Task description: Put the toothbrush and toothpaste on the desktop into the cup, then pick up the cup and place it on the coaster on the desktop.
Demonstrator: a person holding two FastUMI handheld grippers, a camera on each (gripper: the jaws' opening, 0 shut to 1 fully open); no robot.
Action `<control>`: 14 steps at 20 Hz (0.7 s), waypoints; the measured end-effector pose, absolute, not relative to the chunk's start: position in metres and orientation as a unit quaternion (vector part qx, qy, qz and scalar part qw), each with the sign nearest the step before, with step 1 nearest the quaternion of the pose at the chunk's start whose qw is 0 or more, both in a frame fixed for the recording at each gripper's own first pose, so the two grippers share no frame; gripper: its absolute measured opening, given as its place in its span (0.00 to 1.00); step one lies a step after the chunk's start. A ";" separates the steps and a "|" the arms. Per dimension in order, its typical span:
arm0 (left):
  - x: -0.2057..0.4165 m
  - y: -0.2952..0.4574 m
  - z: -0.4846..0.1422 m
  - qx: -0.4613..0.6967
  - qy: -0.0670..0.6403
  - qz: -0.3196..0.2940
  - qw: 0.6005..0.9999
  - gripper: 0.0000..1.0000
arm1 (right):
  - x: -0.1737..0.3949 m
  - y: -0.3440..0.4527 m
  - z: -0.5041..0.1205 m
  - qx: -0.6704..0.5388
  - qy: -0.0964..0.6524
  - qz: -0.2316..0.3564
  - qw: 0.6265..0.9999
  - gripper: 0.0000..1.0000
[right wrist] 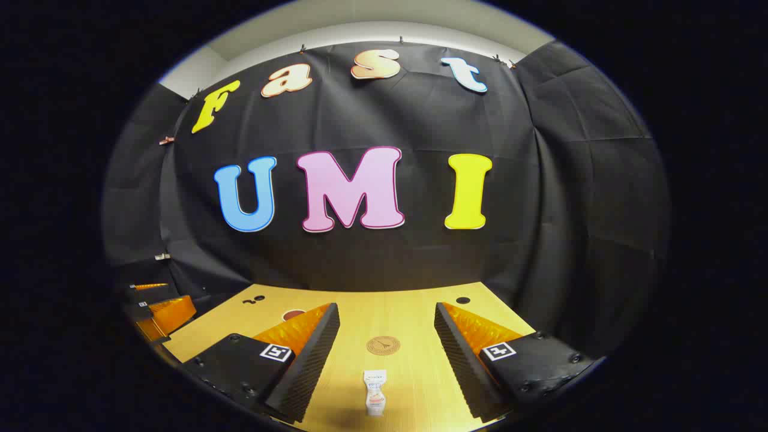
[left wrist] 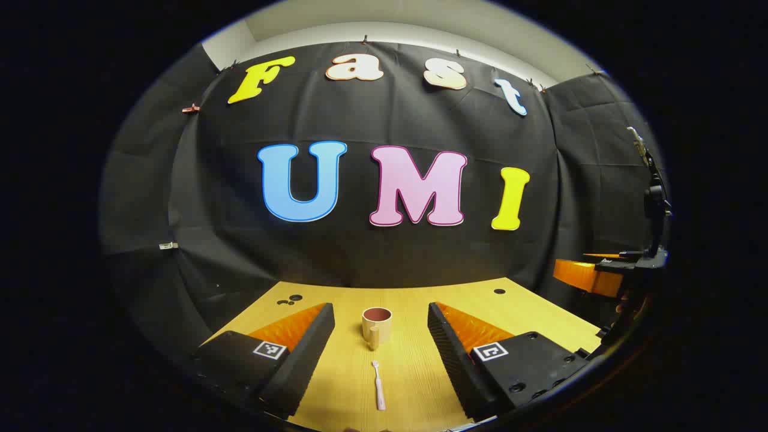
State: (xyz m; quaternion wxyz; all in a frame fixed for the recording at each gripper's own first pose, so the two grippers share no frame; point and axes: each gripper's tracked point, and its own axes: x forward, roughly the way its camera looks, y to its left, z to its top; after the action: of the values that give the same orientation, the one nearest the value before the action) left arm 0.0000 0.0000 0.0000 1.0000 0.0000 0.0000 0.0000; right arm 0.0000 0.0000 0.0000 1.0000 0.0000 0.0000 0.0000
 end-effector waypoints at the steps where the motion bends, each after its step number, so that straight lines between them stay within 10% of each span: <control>1: 0.003 0.001 -0.001 0.002 0.002 0.002 1.000 0.97 | 0.002 -0.001 -0.002 0.004 0.003 0.000 1.000 0.98; 14: 0.017 0.003 -0.015 0.006 0.020 -0.001 1.000 0.97 | 0.021 0.000 -0.027 0.029 0.053 -0.002 0.998 0.97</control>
State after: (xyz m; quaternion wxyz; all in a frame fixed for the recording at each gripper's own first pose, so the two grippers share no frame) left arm 0.0165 0.0029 -0.0145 0.9998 0.0061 0.0196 -0.0013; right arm 0.0210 0.0004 -0.0274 0.9982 0.0287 0.0533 -0.0019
